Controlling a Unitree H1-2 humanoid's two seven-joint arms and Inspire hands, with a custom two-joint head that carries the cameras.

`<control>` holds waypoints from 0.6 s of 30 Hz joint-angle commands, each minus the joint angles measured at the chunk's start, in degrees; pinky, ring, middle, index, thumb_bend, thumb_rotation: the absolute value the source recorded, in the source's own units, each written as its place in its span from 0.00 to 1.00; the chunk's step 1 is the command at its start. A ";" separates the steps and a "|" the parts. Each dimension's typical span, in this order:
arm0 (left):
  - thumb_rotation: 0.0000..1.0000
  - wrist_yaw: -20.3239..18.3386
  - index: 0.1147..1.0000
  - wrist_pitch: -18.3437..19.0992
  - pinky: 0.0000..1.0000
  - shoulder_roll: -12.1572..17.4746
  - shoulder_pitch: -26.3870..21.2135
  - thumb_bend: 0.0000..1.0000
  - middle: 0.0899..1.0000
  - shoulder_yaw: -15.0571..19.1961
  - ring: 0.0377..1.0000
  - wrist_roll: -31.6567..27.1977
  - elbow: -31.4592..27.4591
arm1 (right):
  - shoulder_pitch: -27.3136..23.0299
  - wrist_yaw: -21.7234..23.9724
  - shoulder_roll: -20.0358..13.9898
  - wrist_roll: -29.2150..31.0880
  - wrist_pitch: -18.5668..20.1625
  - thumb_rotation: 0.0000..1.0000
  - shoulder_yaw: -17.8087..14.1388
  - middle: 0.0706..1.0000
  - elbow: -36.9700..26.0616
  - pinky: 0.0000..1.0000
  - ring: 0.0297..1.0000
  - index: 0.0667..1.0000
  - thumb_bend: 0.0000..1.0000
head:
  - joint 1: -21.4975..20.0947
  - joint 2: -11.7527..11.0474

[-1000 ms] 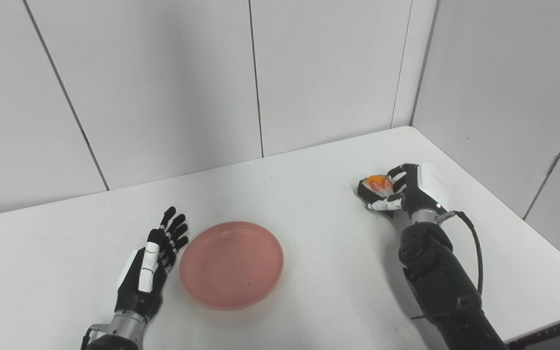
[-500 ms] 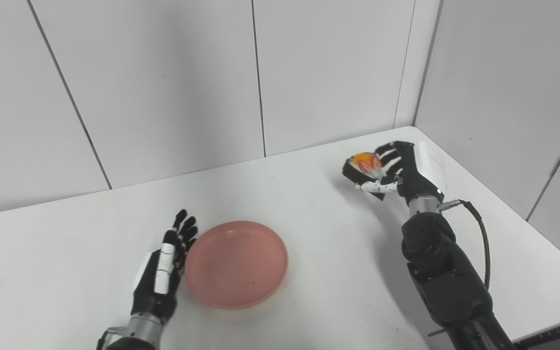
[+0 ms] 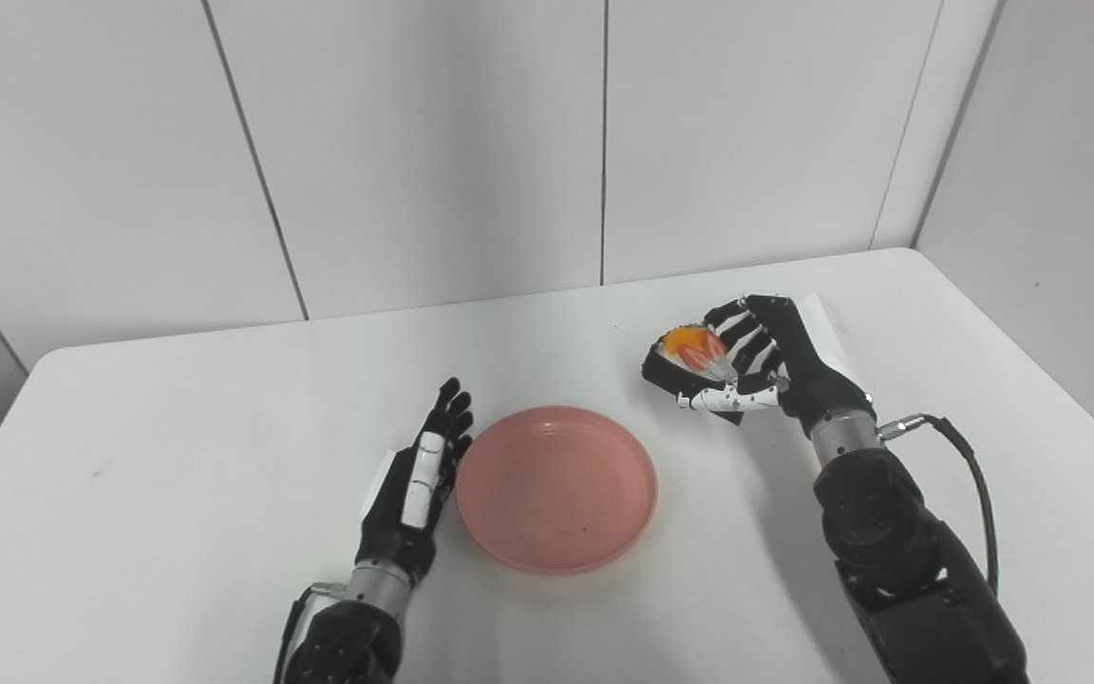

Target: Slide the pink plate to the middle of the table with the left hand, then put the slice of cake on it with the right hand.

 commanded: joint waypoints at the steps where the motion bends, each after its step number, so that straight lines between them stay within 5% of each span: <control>1: 1.00 1.20 1.00 -2.14 1.00 -1.06 0.40 0.77 1.00 -0.61 1.00 1.03 0.38 | -1.35 0.81 0.14 0.69 -3.64 0.00 0.62 0.42 -2.30 0.20 0.32 0.51 0.50 | 0.47 0.11; 11: 1.00 2.63 1.00 -3.65 1.00 -1.86 0.45 0.73 1.00 -0.29 1.00 1.64 0.06 | -1.69 3.97 2.91 0.08 -5.37 0.00 6.83 0.46 -2.09 0.15 0.37 0.45 0.51 | 1.33 0.67; 18: 1.00 3.05 1.00 -2.02 1.00 -2.18 0.71 0.74 1.00 0.27 1.00 1.34 -1.05 | -1.61 3.98 4.56 -0.28 -11.74 0.00 10.41 0.46 4.53 0.19 0.38 0.45 0.51 | 1.64 1.34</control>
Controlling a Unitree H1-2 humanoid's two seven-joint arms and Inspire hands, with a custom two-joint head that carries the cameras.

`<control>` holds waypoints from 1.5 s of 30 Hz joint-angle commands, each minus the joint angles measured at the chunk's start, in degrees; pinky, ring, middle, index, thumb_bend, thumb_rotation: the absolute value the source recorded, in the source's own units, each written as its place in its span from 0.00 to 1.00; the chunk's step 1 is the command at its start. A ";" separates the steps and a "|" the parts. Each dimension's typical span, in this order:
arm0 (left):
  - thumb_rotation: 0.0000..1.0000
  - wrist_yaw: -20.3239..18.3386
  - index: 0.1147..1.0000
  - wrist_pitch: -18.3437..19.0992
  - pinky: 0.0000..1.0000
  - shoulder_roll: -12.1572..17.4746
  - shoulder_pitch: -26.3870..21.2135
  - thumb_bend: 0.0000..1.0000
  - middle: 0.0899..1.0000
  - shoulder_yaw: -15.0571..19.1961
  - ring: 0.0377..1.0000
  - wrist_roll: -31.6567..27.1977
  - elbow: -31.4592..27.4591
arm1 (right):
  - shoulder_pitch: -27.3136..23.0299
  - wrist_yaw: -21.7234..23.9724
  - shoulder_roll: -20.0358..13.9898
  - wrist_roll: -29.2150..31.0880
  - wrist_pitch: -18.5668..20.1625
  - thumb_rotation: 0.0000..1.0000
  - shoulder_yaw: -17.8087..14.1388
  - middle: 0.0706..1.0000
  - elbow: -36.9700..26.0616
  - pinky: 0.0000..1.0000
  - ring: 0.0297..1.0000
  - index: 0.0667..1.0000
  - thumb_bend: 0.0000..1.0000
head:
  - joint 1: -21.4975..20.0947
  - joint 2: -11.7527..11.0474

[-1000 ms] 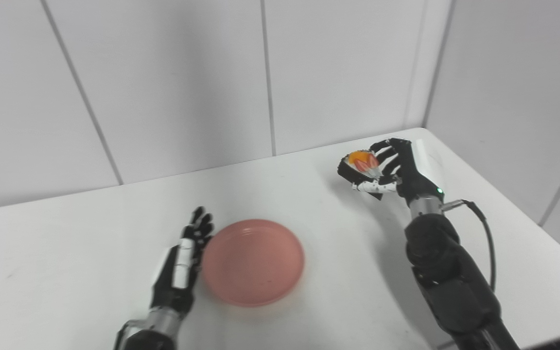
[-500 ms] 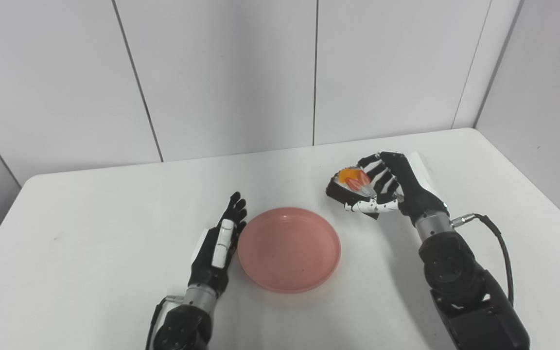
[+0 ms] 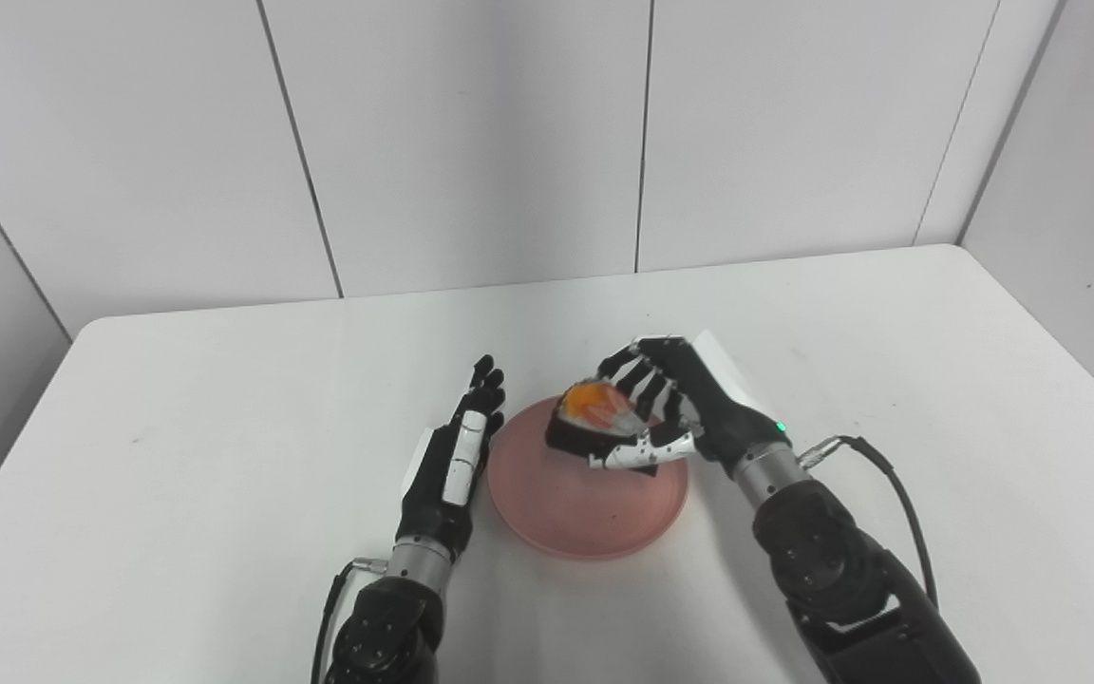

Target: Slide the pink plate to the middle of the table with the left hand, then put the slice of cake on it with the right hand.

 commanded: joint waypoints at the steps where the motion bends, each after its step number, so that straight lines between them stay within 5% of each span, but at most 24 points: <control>1: 1.00 0.47 1.00 -0.55 1.00 -0.68 0.34 0.74 1.00 0.08 1.00 -0.51 -0.88 | -2.02 -0.99 0.33 -0.46 -5.09 0.00 0.25 0.46 0.71 0.18 0.39 0.45 0.52 | -0.04 0.13; 12: 1.00 0.46 1.00 -0.03 1.00 -0.65 0.90 0.73 1.00 0.58 1.00 -1.01 -1.50 | -1.87 -3.23 0.96 -4.75 -10.53 0.00 2.74 0.45 9.60 0.32 0.37 0.49 0.51 | -0.60 0.17; 17: 1.00 0.12 1.00 -0.19 1.00 -0.38 0.82 0.74 1.00 0.65 1.00 -1.07 -1.20 | -2.14 -4.64 0.62 -6.83 -11.46 0.00 2.94 0.42 11.17 0.29 0.35 0.50 0.51 | -0.61 0.08; 25: 1.00 -0.35 1.00 -0.43 1.00 -0.07 1.01 0.73 1.00 0.82 1.00 -1.90 -0.84 | -2.24 -5.45 0.20 -7.07 -14.19 0.00 2.03 0.44 9.53 0.41 0.44 0.47 0.51 | -0.81 -0.23; 27: 1.00 -0.54 1.00 -0.30 1.00 0.05 1.08 0.74 1.00 0.78 1.00 -1.97 -0.79 | -2.14 -5.58 0.06 -6.49 -15.29 0.12 1.75 0.69 9.16 0.54 0.64 0.46 0.51 | -0.78 -0.33; 28: 1.00 -0.60 1.00 -0.30 1.00 0.12 1.10 0.73 1.00 0.73 1.00 -2.00 -0.76 | -2.09 -5.49 0.00 -6.32 -15.60 0.24 1.65 0.75 8.98 0.60 0.71 0.61 0.55 | -0.78 -0.33; 34: 1.00 -0.47 1.00 -2.12 1.00 0.31 0.89 0.72 1.00 0.91 1.00 -2.05 0.06 | -1.85 -4.58 -0.34 -4.45 -17.89 0.51 1.06 0.83 8.20 0.71 0.81 0.81 0.63 | -0.91 -0.63; 45: 1.00 -0.31 1.00 -0.16 1.00 1.98 1.04 0.76 1.00 1.76 1.00 -1.84 -1.00 | 0.04 -3.45 -0.28 0.79 -21.25 0.71 -0.88 0.99 7.80 0.82 0.96 0.97 0.68 | 0.12 -0.77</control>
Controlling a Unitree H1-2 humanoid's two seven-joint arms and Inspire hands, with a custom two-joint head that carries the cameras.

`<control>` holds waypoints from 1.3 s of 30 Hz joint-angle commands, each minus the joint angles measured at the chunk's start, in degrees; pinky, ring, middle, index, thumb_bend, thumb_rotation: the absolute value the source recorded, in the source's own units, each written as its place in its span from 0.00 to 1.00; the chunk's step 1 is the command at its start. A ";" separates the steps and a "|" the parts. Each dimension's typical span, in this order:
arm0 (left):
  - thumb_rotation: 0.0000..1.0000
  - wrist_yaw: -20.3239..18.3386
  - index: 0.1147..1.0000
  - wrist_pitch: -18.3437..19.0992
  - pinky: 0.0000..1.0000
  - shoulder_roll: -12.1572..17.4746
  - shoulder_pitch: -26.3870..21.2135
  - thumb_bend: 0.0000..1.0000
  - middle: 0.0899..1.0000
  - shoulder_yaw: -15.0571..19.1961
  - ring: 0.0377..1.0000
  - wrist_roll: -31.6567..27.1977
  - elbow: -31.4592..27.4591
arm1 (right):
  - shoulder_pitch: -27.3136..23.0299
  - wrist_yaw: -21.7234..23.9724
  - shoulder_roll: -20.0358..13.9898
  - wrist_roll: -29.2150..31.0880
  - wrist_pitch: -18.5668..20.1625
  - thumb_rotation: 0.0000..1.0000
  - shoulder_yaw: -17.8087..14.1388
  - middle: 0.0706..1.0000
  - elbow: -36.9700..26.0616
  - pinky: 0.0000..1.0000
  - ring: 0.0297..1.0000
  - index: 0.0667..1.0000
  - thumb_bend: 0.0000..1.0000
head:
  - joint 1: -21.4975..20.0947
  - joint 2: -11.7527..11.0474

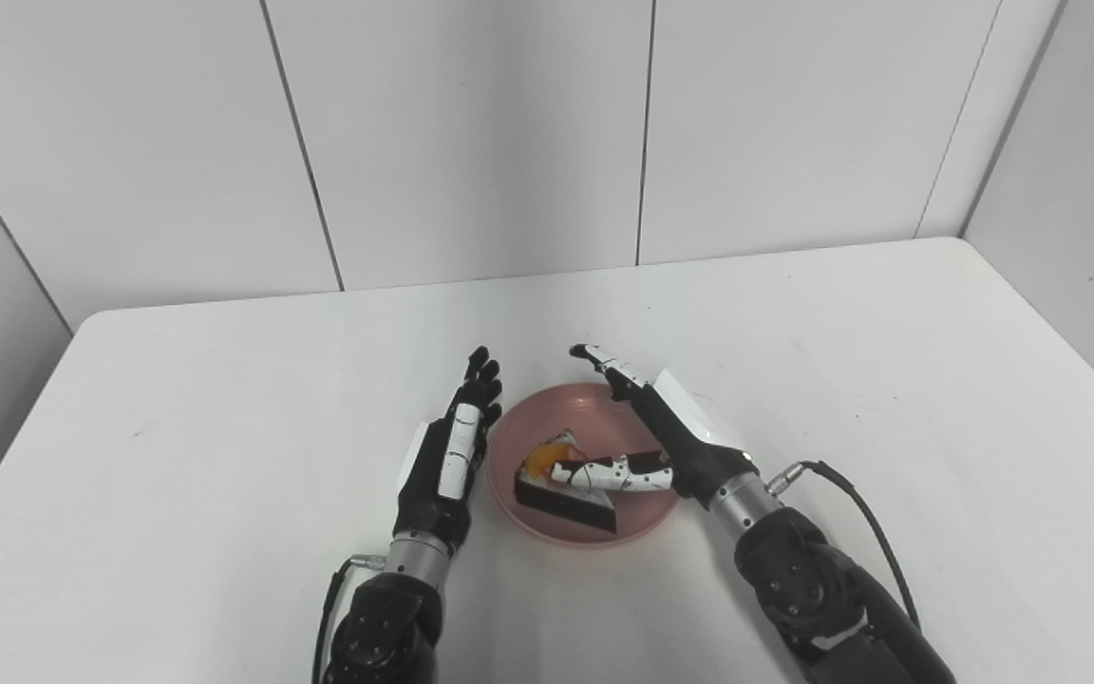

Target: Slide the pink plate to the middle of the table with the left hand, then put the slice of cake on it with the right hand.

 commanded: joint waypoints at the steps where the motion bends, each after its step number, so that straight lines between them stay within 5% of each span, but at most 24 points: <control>1: 1.00 0.05 1.00 0.31 1.00 1.22 0.54 0.76 1.00 0.66 1.00 -0.43 -0.43 | -0.82 -0.99 0.11 1.08 -3.84 0.72 -1.08 0.99 -2.19 0.83 0.97 0.98 0.68 | 0.44 0.01; 12: 1.00 -0.09 1.00 0.79 1.00 2.67 1.31 0.74 1.00 1.90 1.00 -1.22 -1.74 | 2.04 -1.52 0.97 6.23 -6.05 0.82 -5.64 1.00 -1.58 0.85 0.95 1.00 0.67 | 1.08 -0.10; 19: 1.00 0.51 1.00 -0.07 1.00 2.42 1.47 0.76 1.00 2.56 1.00 -1.15 -1.24 | 3.88 -4.13 3.34 9.86 -6.07 0.99 -10.10 1.00 -0.84 0.92 0.97 1.00 0.64 | 2.94 -0.52; 27: 1.00 1.21 1.00 -1.34 1.00 1.75 2.05 0.73 1.00 2.38 1.00 -1.10 -1.38 | 3.35 -2.08 6.30 22.74 -9.54 0.92 -14.65 1.00 2.92 1.00 1.00 1.00 0.65 | 4.56 -0.89; 39: 1.00 1.63 1.00 -2.60 1.00 1.20 1.76 0.70 1.00 2.37 1.00 -0.99 -0.57 | 3.15 -1.44 7.19 26.05 -6.94 0.95 -15.65 1.00 3.53 1.00 1.00 1.00 0.63 | 6.71 -0.38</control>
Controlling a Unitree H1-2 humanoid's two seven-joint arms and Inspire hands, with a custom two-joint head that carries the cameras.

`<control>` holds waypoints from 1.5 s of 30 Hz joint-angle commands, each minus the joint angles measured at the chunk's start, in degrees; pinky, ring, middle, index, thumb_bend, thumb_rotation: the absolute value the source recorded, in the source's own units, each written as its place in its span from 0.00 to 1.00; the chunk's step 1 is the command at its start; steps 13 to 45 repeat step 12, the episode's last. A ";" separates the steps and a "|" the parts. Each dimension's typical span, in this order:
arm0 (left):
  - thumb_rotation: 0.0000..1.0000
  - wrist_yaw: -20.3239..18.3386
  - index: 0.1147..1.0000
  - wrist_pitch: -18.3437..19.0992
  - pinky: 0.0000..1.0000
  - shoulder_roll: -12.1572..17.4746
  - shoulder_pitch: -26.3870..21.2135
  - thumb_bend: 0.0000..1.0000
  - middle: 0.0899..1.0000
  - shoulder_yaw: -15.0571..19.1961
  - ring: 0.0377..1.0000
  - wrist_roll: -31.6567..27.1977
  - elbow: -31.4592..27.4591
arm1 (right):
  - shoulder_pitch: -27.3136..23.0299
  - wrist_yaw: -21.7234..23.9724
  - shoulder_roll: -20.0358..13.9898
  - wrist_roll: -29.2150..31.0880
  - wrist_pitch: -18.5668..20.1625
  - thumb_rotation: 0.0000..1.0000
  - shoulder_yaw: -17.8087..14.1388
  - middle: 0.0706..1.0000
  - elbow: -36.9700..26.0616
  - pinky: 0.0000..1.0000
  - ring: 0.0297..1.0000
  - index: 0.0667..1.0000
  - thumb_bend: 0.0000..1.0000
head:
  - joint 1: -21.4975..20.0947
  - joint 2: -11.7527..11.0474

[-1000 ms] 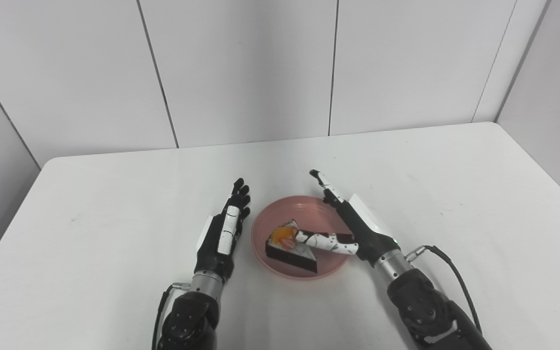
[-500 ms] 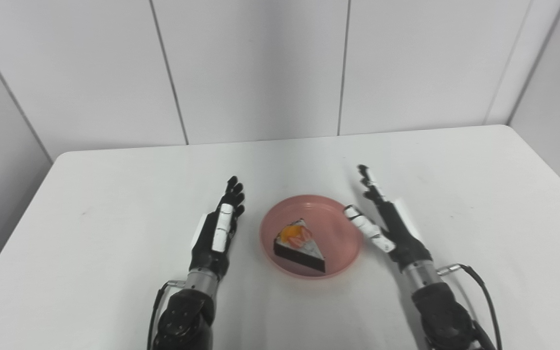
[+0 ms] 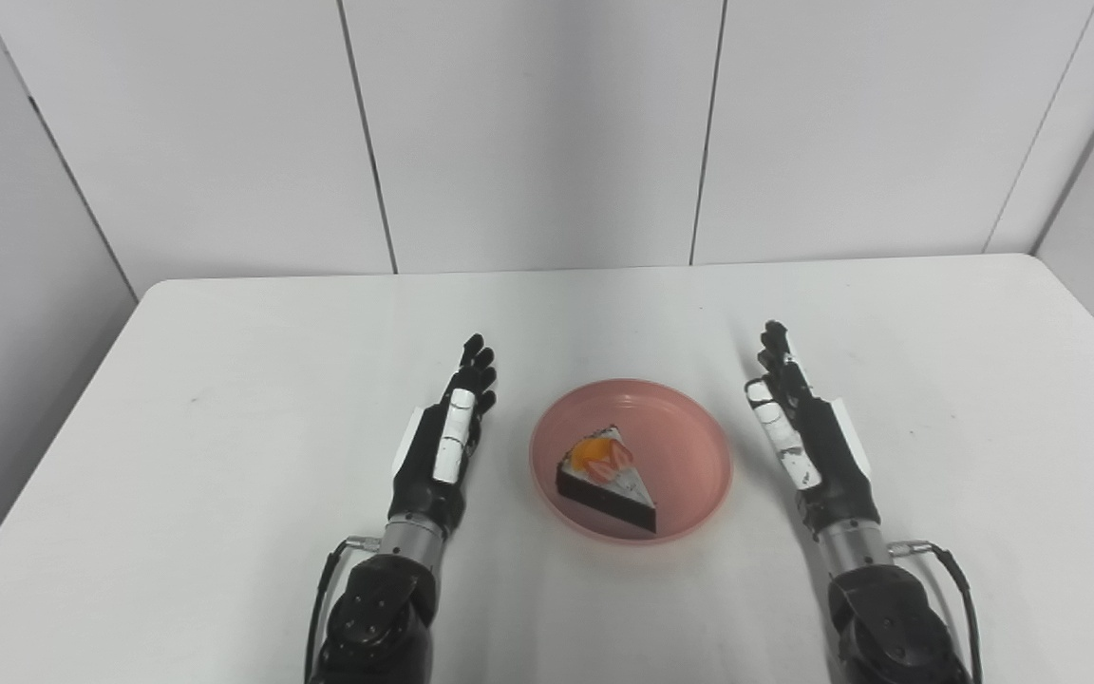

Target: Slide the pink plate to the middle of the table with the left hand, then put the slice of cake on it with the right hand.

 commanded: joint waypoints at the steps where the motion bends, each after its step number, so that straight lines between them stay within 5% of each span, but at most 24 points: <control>1: 1.00 0.49 1.00 -1.87 1.00 -0.65 0.81 0.70 1.00 -0.08 1.00 -0.17 0.89 | -1.67 1.02 0.57 1.33 -0.20 0.96 -0.32 1.00 -1.14 1.00 1.00 1.00 0.64 | 0.44 0.02; 12: 1.00 2.30 1.00 -1.44 1.00 -0.97 1.04 0.64 1.00 -0.56 1.00 1.06 0.47 | -1.12 3.00 1.89 6.11 2.94 0.97 -1.03 1.00 -2.03 1.00 1.00 1.00 0.61 | 0.56 -0.54; 45: 1.00 2.30 1.00 -1.44 1.00 -0.97 1.04 0.64 1.00 -0.56 1.00 1.06 0.47 | -1.12 3.00 1.89 6.11 2.94 0.97 -1.03 1.00 -2.03 1.00 1.00 1.00 0.61 | 0.56 -0.54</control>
